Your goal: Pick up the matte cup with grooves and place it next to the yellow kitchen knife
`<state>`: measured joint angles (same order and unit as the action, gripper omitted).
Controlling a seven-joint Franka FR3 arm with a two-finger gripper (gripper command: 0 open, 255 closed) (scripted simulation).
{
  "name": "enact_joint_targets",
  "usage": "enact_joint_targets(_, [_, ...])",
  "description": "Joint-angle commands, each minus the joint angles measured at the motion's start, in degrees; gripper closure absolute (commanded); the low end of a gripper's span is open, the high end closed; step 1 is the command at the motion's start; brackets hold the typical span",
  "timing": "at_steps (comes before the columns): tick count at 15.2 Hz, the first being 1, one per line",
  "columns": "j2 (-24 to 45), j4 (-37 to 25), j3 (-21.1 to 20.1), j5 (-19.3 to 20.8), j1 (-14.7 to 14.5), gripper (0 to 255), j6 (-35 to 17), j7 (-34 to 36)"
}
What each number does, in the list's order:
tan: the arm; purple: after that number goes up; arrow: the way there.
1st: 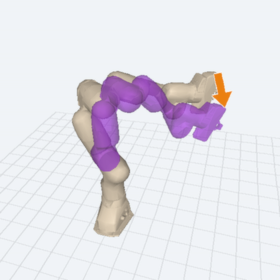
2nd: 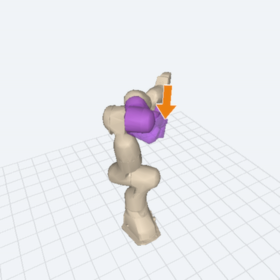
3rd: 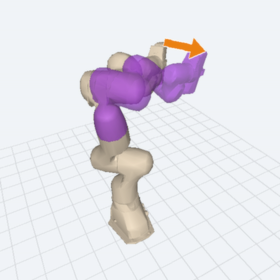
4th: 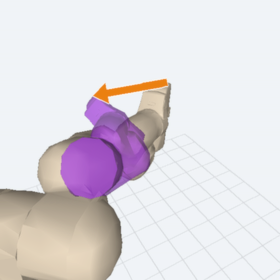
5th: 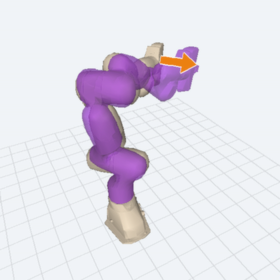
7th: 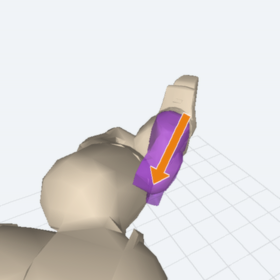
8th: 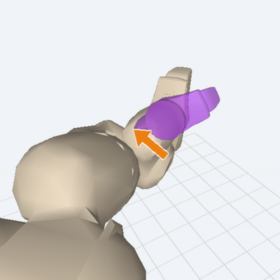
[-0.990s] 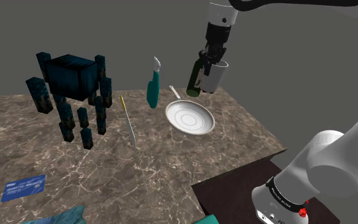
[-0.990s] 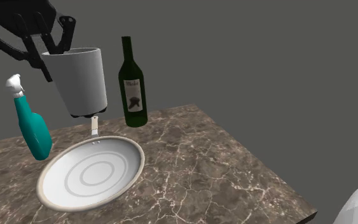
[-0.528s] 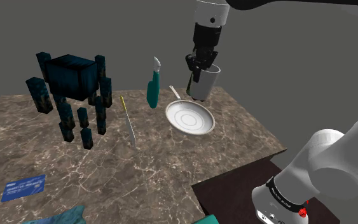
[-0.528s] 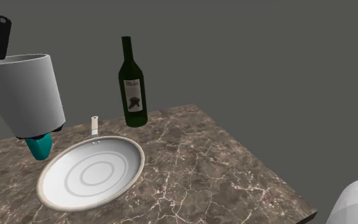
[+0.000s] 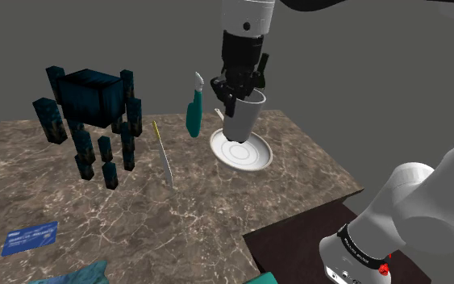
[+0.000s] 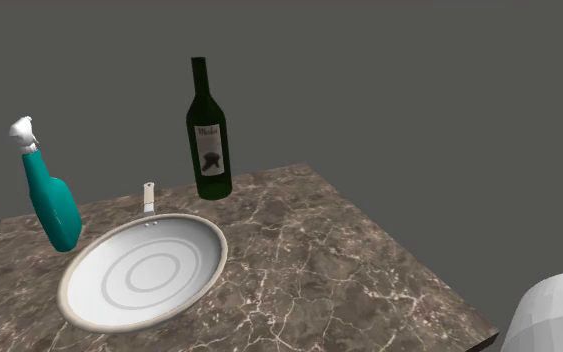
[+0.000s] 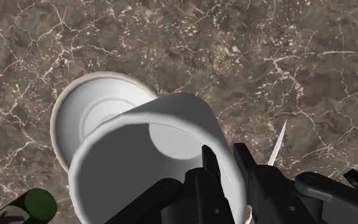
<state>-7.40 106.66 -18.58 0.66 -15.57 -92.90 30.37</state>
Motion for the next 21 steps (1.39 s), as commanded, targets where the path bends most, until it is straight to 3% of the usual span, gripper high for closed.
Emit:
enact_joint_targets(1, [0.4,0.8,-0.5,0.0,-0.3,255,-1.1,0.9])
enact_joint_targets(21, [2.5,14.0,-0.9,0.6,-0.5,255,-16.4,2.0])
